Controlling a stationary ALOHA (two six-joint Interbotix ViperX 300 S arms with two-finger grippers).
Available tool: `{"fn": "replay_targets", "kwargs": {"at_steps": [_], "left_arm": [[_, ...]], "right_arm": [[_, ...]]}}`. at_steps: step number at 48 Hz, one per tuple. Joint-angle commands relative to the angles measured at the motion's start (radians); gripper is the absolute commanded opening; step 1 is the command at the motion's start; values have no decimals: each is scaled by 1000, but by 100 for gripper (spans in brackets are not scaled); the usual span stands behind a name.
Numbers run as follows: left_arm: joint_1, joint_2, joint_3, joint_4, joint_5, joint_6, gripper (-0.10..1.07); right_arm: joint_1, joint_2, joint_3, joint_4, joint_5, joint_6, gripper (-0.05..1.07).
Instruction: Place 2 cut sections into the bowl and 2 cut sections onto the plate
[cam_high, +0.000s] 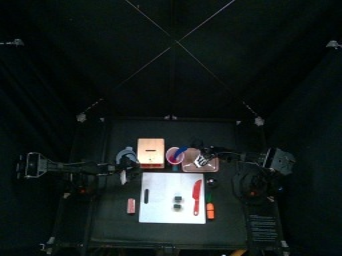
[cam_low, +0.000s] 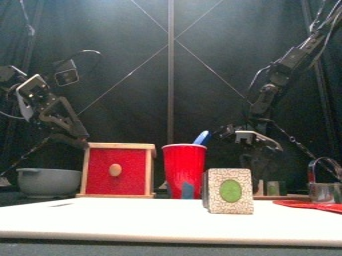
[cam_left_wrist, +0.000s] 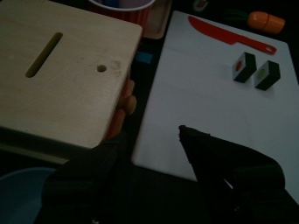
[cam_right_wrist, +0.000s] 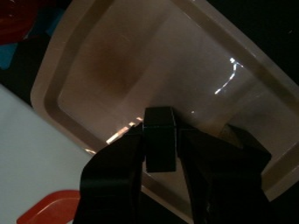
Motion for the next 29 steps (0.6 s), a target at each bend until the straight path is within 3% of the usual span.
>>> {"fn": "replay_targets", "kwargs": {"at_steps": [1,12,22,29], "left_arm": [[3,-2,-12,-3,-3,2,87],[3,-2,-12,-5,-3,2,87],[3,-2,-18,-3,-3,2,87],[3,-2,-25,-3,-5,0,87]], "right_arm": [[-2,-41,-20,-6,-2,0,70],[-2,-101,-17,-14,2,0,88],[8,-195,-9,-21,15,-5,90],[120,-256,-5,-46,25,-9,90]]}}
